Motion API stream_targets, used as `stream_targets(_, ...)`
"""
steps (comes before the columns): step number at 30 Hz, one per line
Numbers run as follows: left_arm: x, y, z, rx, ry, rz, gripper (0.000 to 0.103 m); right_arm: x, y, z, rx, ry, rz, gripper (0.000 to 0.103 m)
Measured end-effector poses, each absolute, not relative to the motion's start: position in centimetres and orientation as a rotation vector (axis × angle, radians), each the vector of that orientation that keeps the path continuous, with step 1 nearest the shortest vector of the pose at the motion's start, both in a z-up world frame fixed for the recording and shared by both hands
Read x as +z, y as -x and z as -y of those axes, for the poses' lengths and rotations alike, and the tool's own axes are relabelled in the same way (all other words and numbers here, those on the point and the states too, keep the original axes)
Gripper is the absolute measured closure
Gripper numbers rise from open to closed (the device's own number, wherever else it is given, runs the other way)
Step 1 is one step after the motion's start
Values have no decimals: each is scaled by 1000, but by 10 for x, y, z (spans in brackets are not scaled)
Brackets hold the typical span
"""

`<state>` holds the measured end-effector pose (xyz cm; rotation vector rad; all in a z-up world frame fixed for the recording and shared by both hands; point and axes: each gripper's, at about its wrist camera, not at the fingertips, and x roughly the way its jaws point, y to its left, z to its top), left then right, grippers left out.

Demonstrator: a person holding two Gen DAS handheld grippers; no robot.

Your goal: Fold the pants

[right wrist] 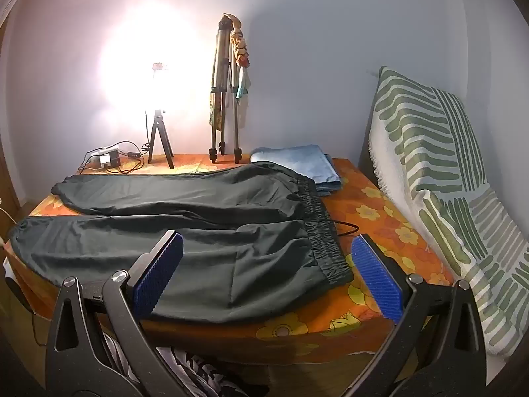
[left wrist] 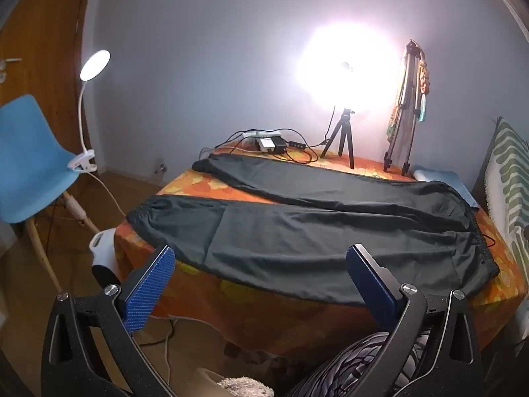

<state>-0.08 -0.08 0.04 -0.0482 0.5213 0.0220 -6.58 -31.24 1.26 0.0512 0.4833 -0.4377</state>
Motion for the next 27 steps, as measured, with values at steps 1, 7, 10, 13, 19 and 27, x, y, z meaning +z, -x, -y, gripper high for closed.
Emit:
stream_targets(1,1,2,2,24,44,-518,0,13,67,312,-435,-57,-462,0)
stream_targets(7,1,3,-3,10,77,-539,0,13,68,312,-429,-59,-469,0)
stream_targets(10,0,1,-1,18,65,-545,0,13,68,313,-434,-61,-470,0)
stream_targets(13,-1,2,1,20,49,-540,0,14,68,313,-433,-56,-469,0)
stream_targets(19,-2,0,-4,27,72,-546,0,14,68,311,-436,-57,-472,0)
stream_targets(27,-3,1,-4,26,76,-546,0,15,67,309,-433,-58,-476,0)
